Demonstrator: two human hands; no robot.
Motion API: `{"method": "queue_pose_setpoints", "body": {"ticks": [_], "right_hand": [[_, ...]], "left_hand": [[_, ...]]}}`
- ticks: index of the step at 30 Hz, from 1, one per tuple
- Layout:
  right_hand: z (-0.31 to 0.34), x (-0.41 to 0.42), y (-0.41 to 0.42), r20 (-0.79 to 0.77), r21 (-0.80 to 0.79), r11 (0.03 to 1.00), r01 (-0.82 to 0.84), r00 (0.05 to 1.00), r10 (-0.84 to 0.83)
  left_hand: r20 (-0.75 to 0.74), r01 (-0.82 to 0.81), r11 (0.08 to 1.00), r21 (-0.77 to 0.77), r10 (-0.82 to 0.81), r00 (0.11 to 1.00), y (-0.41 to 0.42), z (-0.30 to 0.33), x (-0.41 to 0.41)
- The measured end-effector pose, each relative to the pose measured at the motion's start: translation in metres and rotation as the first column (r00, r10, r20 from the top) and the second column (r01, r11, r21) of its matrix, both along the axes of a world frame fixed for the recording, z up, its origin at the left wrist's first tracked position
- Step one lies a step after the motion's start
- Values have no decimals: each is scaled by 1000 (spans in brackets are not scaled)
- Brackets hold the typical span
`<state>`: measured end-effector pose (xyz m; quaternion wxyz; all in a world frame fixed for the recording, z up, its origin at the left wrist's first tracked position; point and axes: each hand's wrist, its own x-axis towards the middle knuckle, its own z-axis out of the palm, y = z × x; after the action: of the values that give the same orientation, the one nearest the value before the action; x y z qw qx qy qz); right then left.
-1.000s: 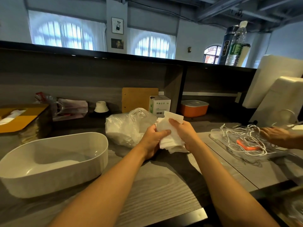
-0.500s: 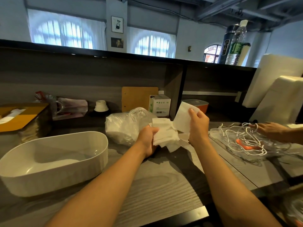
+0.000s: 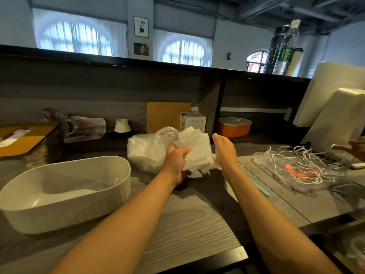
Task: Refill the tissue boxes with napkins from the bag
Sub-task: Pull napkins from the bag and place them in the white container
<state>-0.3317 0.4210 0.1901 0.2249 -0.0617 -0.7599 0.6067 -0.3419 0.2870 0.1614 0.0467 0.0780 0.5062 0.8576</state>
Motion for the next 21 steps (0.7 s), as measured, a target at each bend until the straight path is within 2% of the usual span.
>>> {"method": "queue_pose_setpoints", "body": {"ticks": [2, 4, 7, 9, 13, 18, 21], "right_hand": [[3, 1, 2, 124, -179, 984, 6, 992, 17], [1, 5, 6, 219, -335, 941, -48, 967, 127], [3, 11, 13, 157, -565, 802, -193, 929, 335], [8, 15, 12, 108, -544, 801, -249, 926, 361], [10, 13, 10, 62, -410, 896, -170, 975, 213], [9, 13, 14, -88, -443, 888, -128, 991, 98], [10, 14, 22, -219, -502, 850, -162, 974, 56]], "left_hand": [[19, 11, 997, 81, -13, 1000, -7, 0, -2], [15, 73, 991, 116, -75, 997, -11, -1, -2], [0, 174, 980, 95, -175, 985, -9, 3, 7], [-25, 203, 978, 55, -202, 979, -7, 6, 11], [-38, 204, 978, -42, -206, 978, -6, 4, 8], [-13, 210, 968, -136, -213, 977, 0, 3, 7], [55, 151, 987, -51, -148, 987, 0, 3, 3]]}}
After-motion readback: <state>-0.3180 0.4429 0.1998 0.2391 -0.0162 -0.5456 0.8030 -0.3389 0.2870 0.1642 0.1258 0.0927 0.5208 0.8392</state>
